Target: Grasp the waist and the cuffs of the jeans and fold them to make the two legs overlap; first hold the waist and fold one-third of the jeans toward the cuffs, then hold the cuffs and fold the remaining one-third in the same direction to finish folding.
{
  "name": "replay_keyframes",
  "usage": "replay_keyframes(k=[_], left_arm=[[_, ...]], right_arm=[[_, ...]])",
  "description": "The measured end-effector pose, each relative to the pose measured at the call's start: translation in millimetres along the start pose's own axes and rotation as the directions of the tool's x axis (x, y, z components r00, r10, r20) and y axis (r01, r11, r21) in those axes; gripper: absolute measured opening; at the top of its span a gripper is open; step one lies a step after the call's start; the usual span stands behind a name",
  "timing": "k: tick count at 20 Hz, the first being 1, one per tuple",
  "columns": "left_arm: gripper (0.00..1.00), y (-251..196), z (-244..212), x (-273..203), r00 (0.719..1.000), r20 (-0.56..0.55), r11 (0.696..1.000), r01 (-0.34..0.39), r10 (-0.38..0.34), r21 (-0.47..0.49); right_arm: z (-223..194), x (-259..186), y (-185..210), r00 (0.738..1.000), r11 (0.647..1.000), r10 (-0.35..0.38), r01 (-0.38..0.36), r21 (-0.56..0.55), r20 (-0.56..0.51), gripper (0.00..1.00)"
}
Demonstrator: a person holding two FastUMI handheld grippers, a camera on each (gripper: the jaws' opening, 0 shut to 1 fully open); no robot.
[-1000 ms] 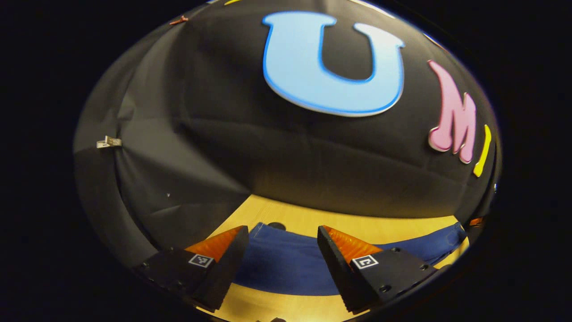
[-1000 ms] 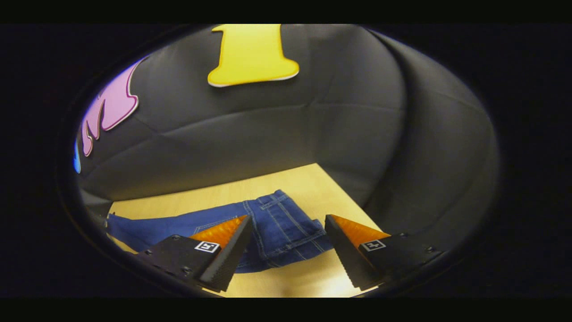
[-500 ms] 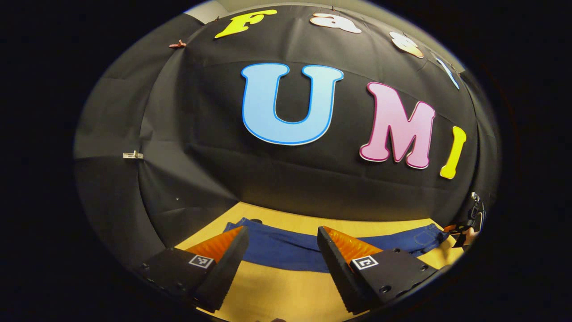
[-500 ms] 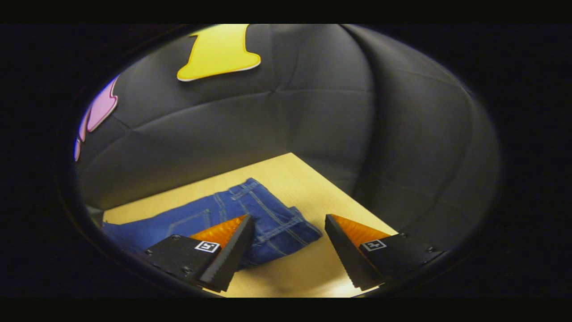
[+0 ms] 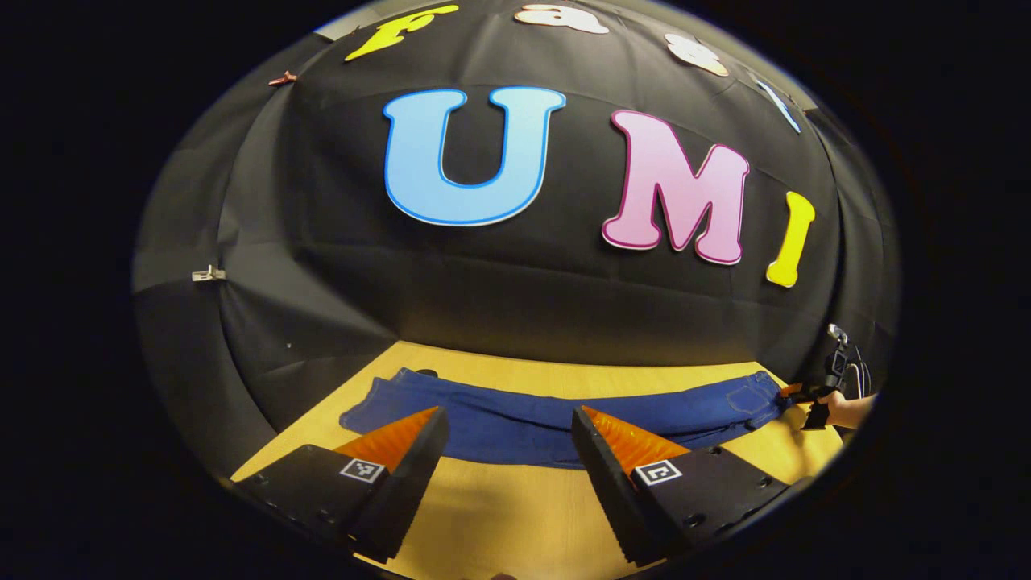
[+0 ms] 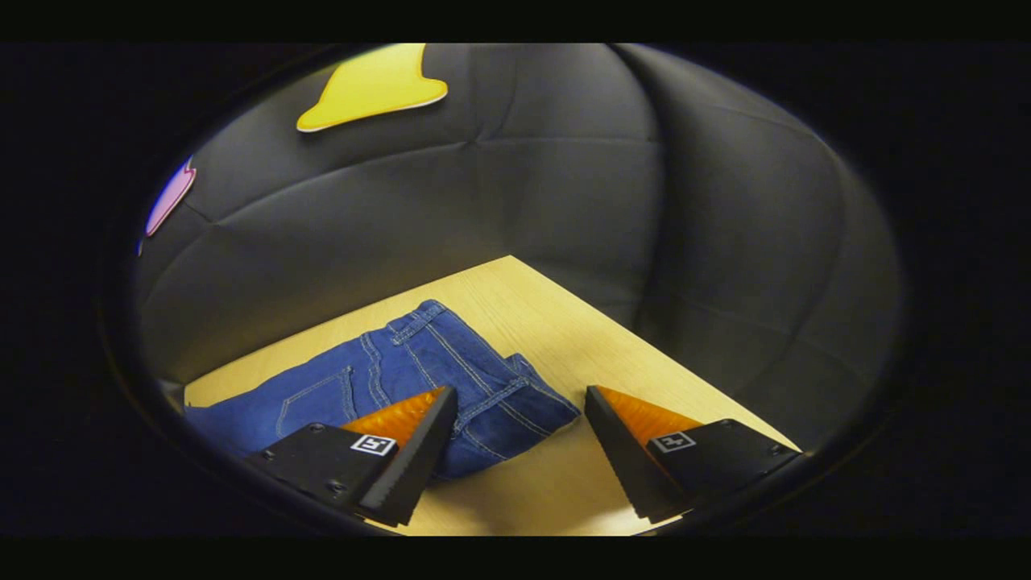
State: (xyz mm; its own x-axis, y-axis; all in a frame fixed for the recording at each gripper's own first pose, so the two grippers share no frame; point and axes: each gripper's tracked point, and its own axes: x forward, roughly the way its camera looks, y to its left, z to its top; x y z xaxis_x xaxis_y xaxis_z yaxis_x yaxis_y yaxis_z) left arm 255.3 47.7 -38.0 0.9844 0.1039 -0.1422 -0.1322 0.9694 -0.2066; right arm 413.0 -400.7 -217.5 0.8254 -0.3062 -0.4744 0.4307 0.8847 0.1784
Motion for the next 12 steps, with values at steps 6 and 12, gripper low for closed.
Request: replay_keyframes(k=[6, 12], left_arm=[[0.97, -19, -24, 8, 0.999, -0.035, 0.998, 0.034, -0.035, -0.046], [0.97, -4, -46, 14, 0.998, -0.056, 0.993, -0.01, 0.004, -0.117]], right_arm=[[-5, 6, 23, 0.999, 0.999, 0.031, -0.031, 0.028, 0.008, 0.58], [-3, 2, 27, 0.999, 0.999, 0.03, -0.029, -0.034, 0.035, 0.1]])
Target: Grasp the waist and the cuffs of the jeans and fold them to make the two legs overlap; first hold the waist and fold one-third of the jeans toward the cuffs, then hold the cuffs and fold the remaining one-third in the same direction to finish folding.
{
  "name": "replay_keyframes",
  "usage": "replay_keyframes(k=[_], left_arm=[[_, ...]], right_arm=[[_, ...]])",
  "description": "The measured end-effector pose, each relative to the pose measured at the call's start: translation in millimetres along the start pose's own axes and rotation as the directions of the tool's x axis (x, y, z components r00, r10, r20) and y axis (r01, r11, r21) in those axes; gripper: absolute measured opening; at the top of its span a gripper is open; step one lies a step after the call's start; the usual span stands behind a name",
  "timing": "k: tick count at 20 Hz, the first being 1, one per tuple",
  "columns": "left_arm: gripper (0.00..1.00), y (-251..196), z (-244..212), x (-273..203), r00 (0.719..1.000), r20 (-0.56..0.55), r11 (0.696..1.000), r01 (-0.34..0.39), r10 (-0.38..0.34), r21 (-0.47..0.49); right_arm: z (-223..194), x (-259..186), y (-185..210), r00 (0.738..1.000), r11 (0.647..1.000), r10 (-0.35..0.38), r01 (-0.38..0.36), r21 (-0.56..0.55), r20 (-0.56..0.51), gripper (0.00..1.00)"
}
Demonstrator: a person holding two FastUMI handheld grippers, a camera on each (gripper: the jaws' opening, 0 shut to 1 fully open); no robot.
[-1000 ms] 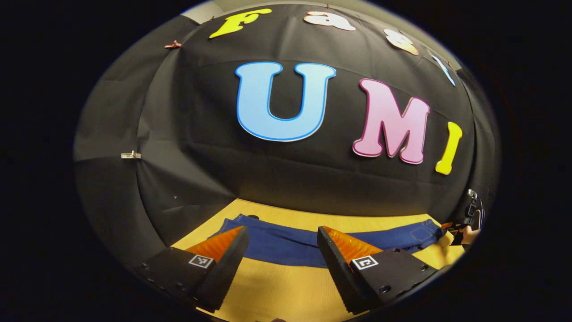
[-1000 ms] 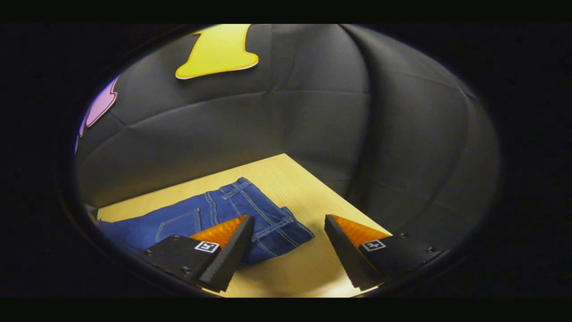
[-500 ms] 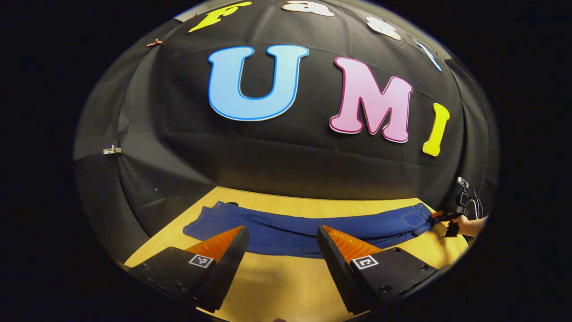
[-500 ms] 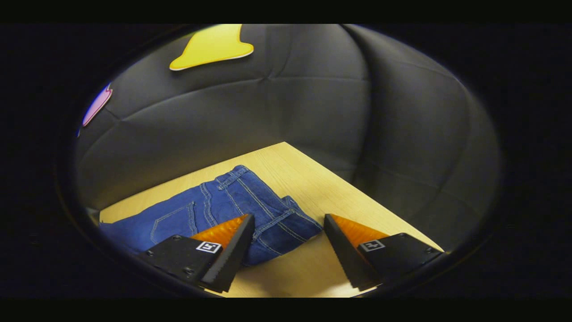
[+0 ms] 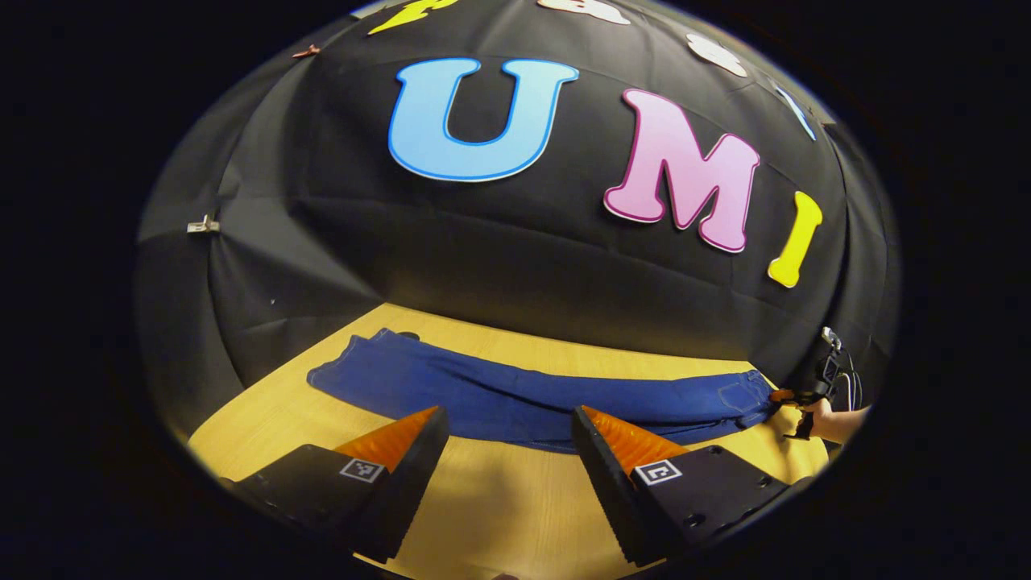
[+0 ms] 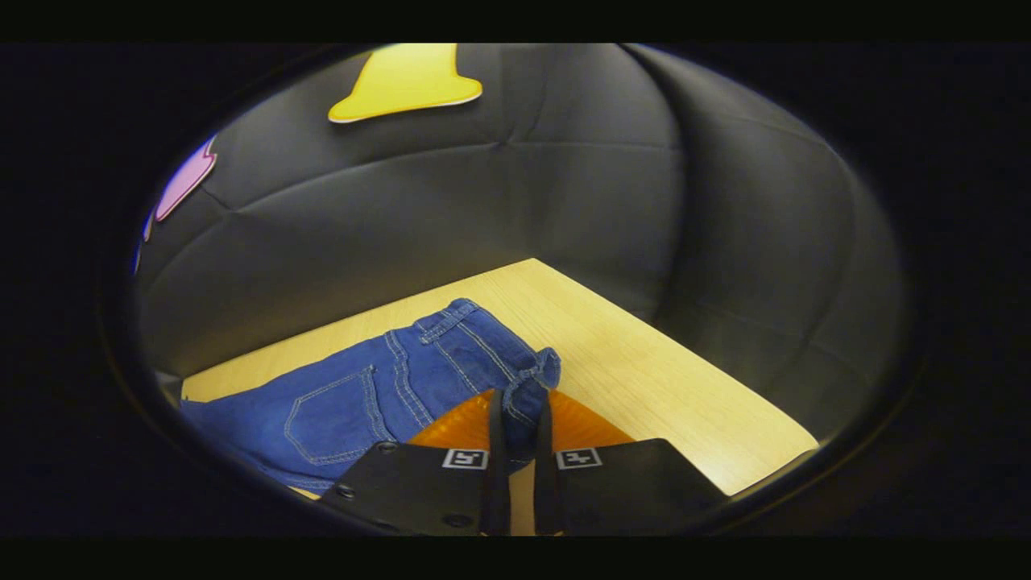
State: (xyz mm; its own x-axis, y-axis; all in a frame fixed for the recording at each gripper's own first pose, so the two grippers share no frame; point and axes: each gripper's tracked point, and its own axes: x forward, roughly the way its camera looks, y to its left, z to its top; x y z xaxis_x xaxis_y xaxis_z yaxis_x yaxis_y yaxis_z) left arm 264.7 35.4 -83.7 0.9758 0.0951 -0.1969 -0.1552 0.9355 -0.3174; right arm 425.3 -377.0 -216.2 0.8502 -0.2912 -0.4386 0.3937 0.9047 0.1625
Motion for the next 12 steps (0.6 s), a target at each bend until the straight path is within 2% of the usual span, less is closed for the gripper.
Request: replay_keyframes(k=[1, 2, 3, 6, 9, 12], left_arm=[[0.97, 4, -2, 1, 1.0, -0.001, 1.0, -0.009, 0.009, -0.016], [0.97, 8, -5, 2, 1.0, -0.001, 0.999, -0.019, 0.019, -0.03], [0.97, 13, -5, 4, 1.0, 0.0, 0.999, -0.028, 0.028, -0.041], [0.97, 35, -7, 4, 0.997, 0.003, 0.996, -0.076, 0.076, -0.057], [0.97, 50, -7, 4, 0.994, 0.007, 0.992, -0.106, 0.106, -0.075], [0.97, 61, -6, 0, 0.992, 0.016, 0.988, -0.121, 0.124, -0.096]], right_arm=[[0, -1, 1, 1.0, 1.0, 0.01, -0.01, -0.003, -0.002, 0.12], [2, -3, 2, 1.0, 1.0, 0.018, -0.018, -0.001, -0.004, 0.09], [6, -6, 3, 1.0, 1.0, 0.022, -0.022, -0.006, 0.004, 0.12], [30, -28, 18, 0.996, 0.996, 0.047, -0.042, -0.074, 0.077, 0.11], [70, -58, 62, 0.977, 0.982, 0.131, -0.106, -0.156, 0.167, 0.11], [94, -113, 102, 0.939, 0.949, 0.251, -0.191, -0.251, 0.233, 0.11]])
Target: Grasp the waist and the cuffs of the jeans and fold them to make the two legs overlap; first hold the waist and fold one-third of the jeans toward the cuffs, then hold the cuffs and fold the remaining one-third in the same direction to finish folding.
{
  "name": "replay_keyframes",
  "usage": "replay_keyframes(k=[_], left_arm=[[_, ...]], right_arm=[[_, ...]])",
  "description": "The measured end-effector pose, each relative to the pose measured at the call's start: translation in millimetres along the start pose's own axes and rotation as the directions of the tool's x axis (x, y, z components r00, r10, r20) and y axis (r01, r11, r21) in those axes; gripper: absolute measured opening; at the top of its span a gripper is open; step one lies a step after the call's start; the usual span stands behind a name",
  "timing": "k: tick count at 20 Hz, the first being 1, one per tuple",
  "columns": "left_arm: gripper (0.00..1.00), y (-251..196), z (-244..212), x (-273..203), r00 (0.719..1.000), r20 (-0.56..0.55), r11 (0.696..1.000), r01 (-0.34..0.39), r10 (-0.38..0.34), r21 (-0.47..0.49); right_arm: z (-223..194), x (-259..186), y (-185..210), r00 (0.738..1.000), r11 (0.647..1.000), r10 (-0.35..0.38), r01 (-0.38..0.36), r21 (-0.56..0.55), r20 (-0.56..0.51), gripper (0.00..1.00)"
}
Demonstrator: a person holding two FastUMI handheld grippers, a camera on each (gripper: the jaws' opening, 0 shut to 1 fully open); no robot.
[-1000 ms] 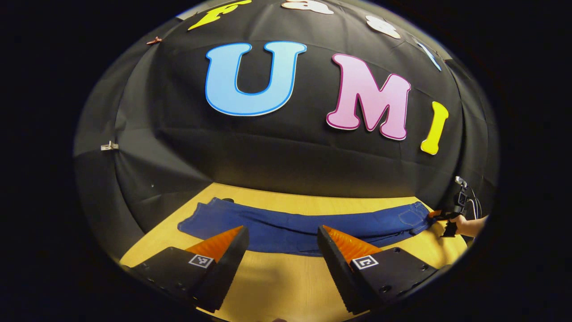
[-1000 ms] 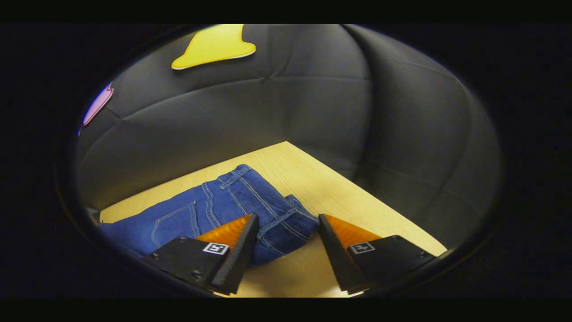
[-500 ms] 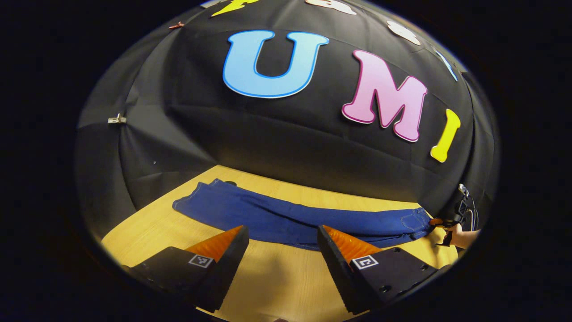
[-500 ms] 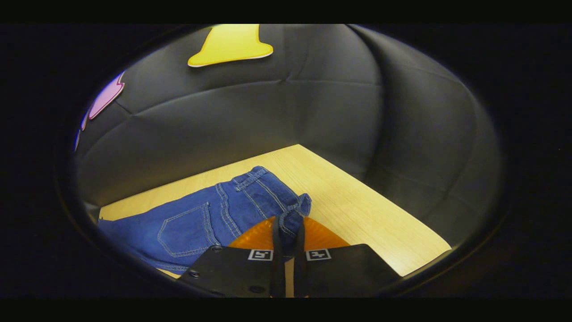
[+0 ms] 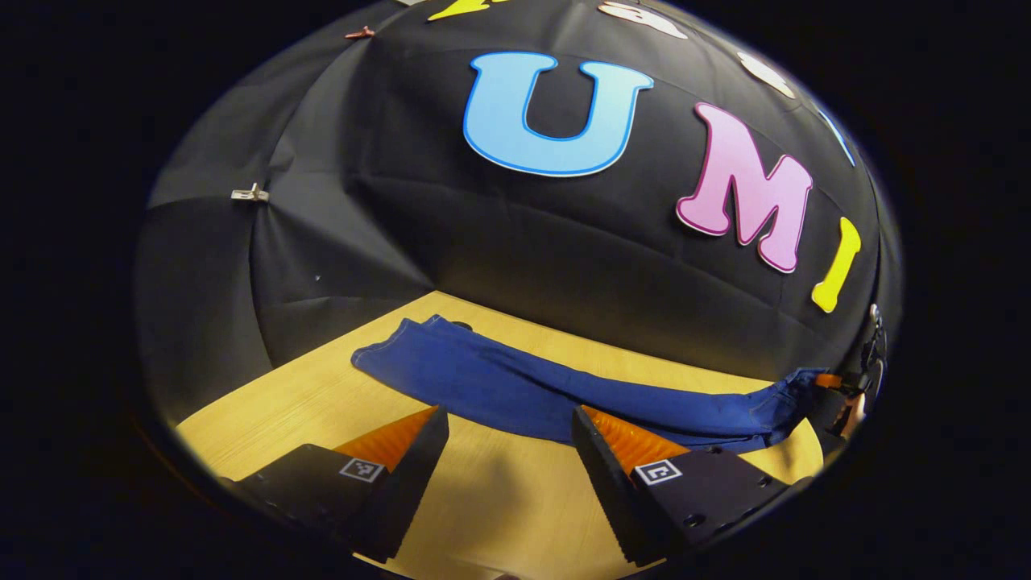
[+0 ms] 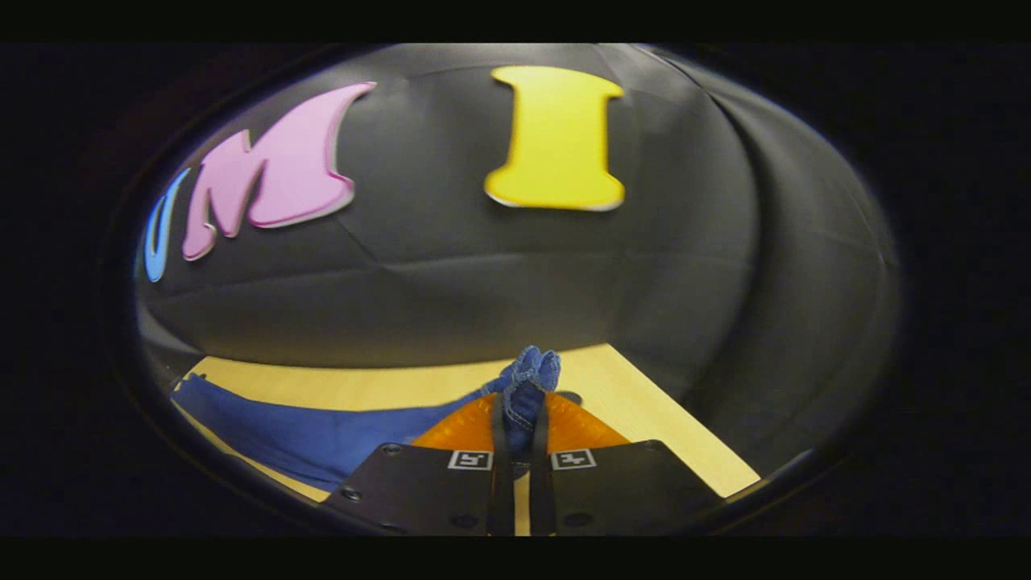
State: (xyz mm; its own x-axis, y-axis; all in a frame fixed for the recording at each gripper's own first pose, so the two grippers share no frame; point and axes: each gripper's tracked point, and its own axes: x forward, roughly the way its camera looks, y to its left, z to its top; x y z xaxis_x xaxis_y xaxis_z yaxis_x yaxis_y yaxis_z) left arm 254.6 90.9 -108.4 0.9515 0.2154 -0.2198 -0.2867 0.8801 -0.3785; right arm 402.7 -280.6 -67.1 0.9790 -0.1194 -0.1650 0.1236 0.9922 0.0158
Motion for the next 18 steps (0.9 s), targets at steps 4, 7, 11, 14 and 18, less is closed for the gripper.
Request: replay_keyframes(k=[4, 7, 11, 14, 18], left_arm=[[0.97, 16, 5, -1, 1.0, 0.02, 1.0, -0.01, 0.011, -0.011], [0.97, 33, 12, 5, 0.999, 0.036, 1.0, -0.015, 0.015, -0.003], [0.97, 61, 26, 18, 0.998, 0.063, 0.999, -0.031, 0.03, 0.013], [0.97, 85, 42, 39, 0.995, 0.087, 0.999, -0.045, 0.043, 0.02], [0.97, 119, 53, 85, 0.996, 0.069, 0.993, -0.056, 0.049, 0.1]], right_arm=[[21, -88, 47, 0.986, 0.985, 0.161, -0.157, -0.07, 0.05, 0.11], [21, -145, 61, 0.964, 0.96, 0.261, -0.255, -0.116, 0.045, 0.11], [0, -181, 78, 0.925, 0.908, 0.379, -0.368, -0.201, 0.019, 0.11], [-30, -211, 92, 0.899, 0.868, 0.436, -0.434, -0.241, -0.049, 0.11], [-92, -221, 130, 0.882, 0.82, 0.454, -0.47, -0.327, -0.13, 0.05]])
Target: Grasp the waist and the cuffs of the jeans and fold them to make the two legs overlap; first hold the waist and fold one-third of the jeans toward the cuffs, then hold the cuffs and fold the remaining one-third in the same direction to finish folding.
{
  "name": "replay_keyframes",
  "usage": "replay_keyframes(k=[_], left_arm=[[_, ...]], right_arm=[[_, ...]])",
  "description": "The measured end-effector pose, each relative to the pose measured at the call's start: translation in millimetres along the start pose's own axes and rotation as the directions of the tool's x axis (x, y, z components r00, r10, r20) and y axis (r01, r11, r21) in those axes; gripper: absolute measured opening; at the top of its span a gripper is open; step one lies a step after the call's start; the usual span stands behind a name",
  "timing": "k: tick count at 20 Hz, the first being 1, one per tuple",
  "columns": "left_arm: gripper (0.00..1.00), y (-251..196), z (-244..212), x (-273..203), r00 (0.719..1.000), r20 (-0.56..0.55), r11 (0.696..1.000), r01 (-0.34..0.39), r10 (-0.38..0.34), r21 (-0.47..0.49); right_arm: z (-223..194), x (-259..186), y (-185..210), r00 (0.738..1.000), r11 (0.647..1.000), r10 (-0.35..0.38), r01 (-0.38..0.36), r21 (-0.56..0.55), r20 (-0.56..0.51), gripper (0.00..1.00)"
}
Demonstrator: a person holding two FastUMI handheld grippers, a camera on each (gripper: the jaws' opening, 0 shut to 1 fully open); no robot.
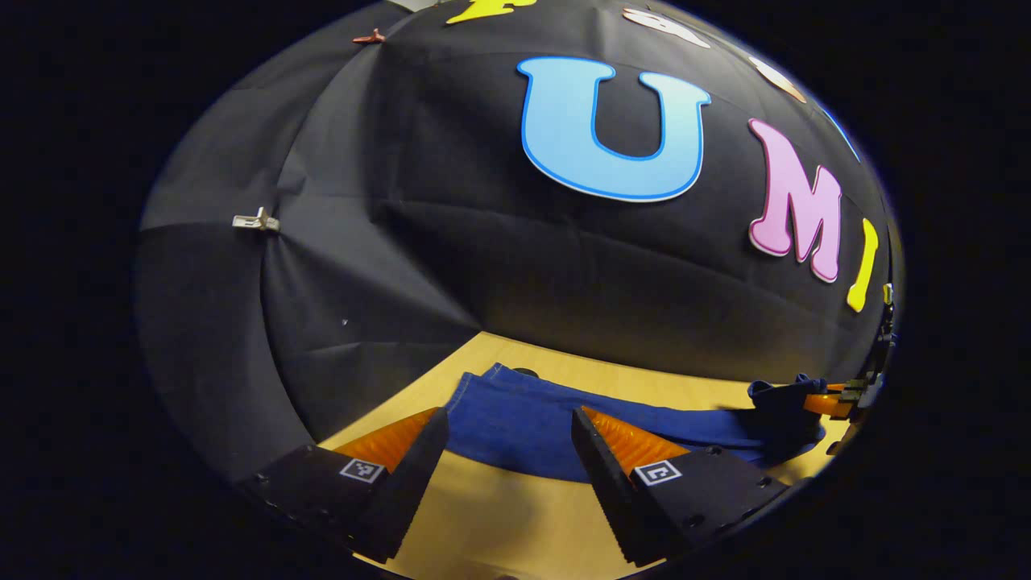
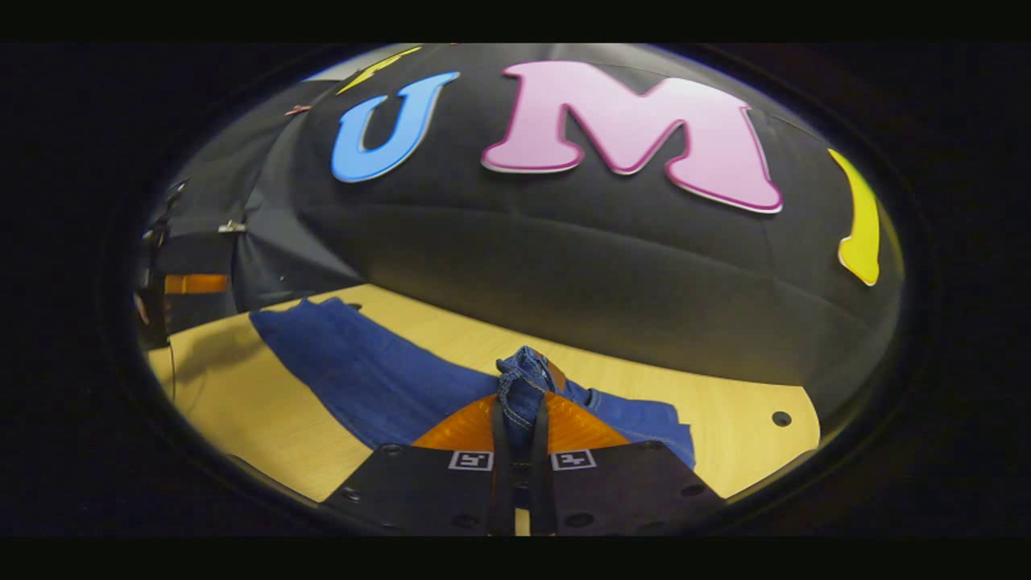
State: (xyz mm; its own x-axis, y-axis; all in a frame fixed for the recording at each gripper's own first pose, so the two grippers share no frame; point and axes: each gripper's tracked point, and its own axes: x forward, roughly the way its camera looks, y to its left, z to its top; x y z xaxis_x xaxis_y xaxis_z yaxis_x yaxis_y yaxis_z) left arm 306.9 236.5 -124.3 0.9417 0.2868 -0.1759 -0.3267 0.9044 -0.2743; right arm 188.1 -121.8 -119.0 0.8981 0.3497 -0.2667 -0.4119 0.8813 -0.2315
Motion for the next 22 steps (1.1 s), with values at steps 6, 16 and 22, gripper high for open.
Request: replay_keyframes(k=[6, 16, 22], left_arm=[[0.97, 41, -16, 88, 0.991, -0.131, 1.0, 0.002, 0.002, 0.03], [0.98, 62, -79, 153, 0.933, -0.36, 0.998, 0.019, 0.001, 0.053], [0.86, 54, -87, 149, 0.897, -0.44, 0.984, 0.114, -0.042, 0.138]], right_arm=[[-26, 0, 34, 0.997, 0.997, 0.05, -0.053, -0.049, -0.057, 0.12], [-38, -61, 29, 0.997, 0.995, 0.055, -0.05, 0.091, -0.062, 0.97], [-47, -78, 16, 0.996, 0.993, 0.013, -0.003, 0.115, -0.086, 0.96]])
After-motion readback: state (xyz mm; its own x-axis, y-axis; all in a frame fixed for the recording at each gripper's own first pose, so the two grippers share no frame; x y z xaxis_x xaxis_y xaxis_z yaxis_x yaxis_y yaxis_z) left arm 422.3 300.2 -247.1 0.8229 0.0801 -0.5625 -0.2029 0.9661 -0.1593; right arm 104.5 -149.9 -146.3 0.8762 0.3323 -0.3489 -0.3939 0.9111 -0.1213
